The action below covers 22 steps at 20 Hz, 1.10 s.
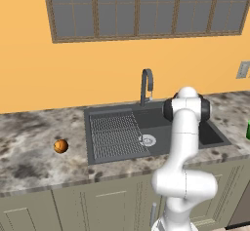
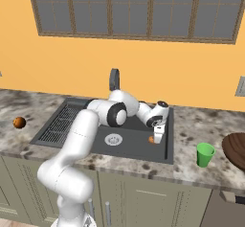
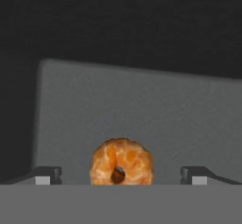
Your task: Remove the orange and tangerine from the sink. Then move the bowl and cup from the counter to the sink for washing.
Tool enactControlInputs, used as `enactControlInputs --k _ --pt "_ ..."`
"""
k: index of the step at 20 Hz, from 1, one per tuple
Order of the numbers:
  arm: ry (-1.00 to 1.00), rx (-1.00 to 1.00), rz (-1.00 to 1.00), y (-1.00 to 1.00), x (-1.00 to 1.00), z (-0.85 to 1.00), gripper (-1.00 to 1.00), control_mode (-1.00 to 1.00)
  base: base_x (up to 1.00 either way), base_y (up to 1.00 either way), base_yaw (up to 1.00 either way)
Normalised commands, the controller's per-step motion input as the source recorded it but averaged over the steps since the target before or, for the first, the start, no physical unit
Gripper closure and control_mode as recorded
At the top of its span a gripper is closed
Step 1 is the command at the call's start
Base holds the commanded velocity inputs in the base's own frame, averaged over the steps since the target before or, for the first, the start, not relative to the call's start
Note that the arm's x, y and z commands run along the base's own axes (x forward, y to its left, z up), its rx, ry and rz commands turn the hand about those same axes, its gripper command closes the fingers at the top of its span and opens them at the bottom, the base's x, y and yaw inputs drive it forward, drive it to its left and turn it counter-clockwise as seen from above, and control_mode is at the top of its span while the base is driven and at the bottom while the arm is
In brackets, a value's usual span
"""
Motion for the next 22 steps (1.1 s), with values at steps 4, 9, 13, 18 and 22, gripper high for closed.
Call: enactControlInputs --k 4,9,13,18,22 --pt "0.03 0.05 0.00 0.00 0.12 -0.14 -1.00 -1.00 0.00 0.00 0.00" --pt "0.04 0.05 0.00 0.00 0.06 -0.16 -1.00 -1.00 0.00 0.00 0.00" --pt "0.05 0.03 -0.02 0.02 0.04 -0.09 -1.00 -1.00 0.00 0.00 0.00" --pt "0.02 0.00 -0.03 0.05 0.16 -0.09 -1.00 -1.00 0.00 0.00 0.00" --pt "0.05 0.01 -0.03 0.06 0.13 -0.07 -1.00 -1.00 0.00 0.00 0.00"
